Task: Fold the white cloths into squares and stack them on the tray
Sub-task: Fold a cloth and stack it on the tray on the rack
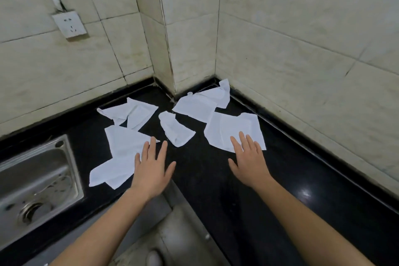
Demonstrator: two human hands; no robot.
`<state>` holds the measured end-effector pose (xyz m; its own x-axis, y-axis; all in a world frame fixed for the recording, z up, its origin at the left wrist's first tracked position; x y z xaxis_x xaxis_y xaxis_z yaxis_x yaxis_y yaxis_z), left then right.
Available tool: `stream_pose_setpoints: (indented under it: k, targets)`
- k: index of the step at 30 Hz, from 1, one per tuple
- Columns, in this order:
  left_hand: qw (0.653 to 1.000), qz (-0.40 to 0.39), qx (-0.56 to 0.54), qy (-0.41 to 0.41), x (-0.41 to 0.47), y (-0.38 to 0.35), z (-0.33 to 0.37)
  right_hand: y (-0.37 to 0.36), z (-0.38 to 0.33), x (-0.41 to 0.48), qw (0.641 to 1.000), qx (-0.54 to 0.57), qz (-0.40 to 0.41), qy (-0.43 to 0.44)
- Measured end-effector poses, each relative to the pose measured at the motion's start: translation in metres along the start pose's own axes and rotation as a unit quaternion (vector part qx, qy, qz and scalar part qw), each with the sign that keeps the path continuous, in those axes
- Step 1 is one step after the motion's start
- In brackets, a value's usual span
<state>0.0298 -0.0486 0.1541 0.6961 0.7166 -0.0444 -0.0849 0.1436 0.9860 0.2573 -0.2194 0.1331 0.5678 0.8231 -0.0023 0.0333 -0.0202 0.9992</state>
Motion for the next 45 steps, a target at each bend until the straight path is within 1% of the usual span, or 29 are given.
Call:
stream_pose_setpoints:
  k: [6,9,12,14,18,20,22,23,25,26,29,30,32,34,35,37,39,41,43,45]
  targets:
    - [0.993,-0.056,0.036,-0.102,0.085,-0.037,-0.014,-0.033,-0.011,0.042,0.997,-0.002,-0.040,-0.073]
    - [0.981,-0.088,0.049,-0.165,0.128,-0.058,-0.022,-0.051,-0.024,0.055,0.990,0.005,-0.073,-0.119]
    - [0.971,-0.100,0.043,-0.214,0.163,-0.066,-0.024,-0.061,-0.036,0.070,0.985,0.013,-0.100,-0.142]
    - [0.963,-0.130,0.041,-0.231,0.191,-0.080,-0.032,-0.070,-0.049,0.090,0.981,0.036,-0.119,-0.152]
    - [0.937,-0.182,0.079,-0.287,0.233,-0.111,-0.040,-0.090,-0.079,0.129,0.980,0.054,-0.134,-0.136]
    - [0.926,-0.221,0.091,-0.293,0.244,-0.128,-0.048,-0.104,-0.094,0.154,0.982,0.044,-0.147,-0.111]
    - [0.919,-0.236,0.111,-0.297,0.245,-0.138,-0.059,-0.121,-0.113,0.177,0.983,0.017,-0.171,-0.070]
    - [0.918,-0.232,0.114,-0.301,0.246,-0.144,-0.065,-0.133,-0.123,0.187,0.981,0.007,-0.190,-0.044]
    - [0.924,-0.196,0.098,-0.313,0.246,-0.147,-0.076,-0.155,-0.143,0.198,0.972,-0.016,-0.233,0.013]
    - [0.925,-0.176,0.087,-0.325,0.246,-0.146,-0.080,-0.163,-0.148,0.200,0.970,-0.019,-0.240,0.029]
    - [0.929,-0.104,0.057,-0.351,0.244,-0.145,-0.094,-0.168,-0.149,0.198,0.980,-0.025,-0.184,0.067]
    - [0.931,-0.088,0.039,-0.353,0.243,-0.142,-0.096,-0.170,-0.145,0.194,0.981,-0.045,-0.172,0.080]
    - [0.935,-0.069,-0.009,-0.347,0.242,-0.134,-0.096,-0.171,-0.137,0.183,0.982,-0.039,-0.167,0.078]
    - [0.938,-0.051,-0.048,-0.339,0.245,-0.123,-0.094,-0.163,-0.128,0.173,0.984,0.021,-0.167,0.056]
    - [0.939,-0.051,-0.059,-0.334,0.246,-0.118,-0.092,-0.157,-0.122,0.169,0.985,0.064,-0.156,0.031]
    - [0.943,-0.062,-0.078,-0.318,0.248,-0.109,-0.087,-0.143,-0.103,0.157,0.977,0.151,-0.141,-0.045]
    - [0.951,-0.065,-0.095,-0.286,0.251,-0.100,-0.084,-0.124,-0.085,0.149,0.959,0.228,-0.123,-0.119]
    - [0.956,-0.070,-0.115,-0.260,0.253,-0.090,-0.075,-0.102,-0.068,0.140,0.942,0.271,-0.105,-0.168]
    - [0.949,-0.086,-0.140,-0.268,0.250,-0.079,-0.059,-0.081,-0.052,0.130,0.931,0.291,-0.090,-0.202]
    - [0.941,-0.090,-0.179,-0.274,0.249,-0.062,-0.041,-0.056,-0.035,0.122,0.928,0.301,-0.057,-0.211]
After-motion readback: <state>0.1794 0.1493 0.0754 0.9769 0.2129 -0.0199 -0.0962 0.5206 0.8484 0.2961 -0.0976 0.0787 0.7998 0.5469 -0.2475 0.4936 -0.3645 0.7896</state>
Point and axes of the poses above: each hand's wrist, its own x-axis towards the middle knuckle, its own y-axis out of the back of the hand, z = x × y, the point moved 6 cm from there along x, towards the middle knuckle, and after that the axes turned 2 degrees about -x, right-handed, at the moved point
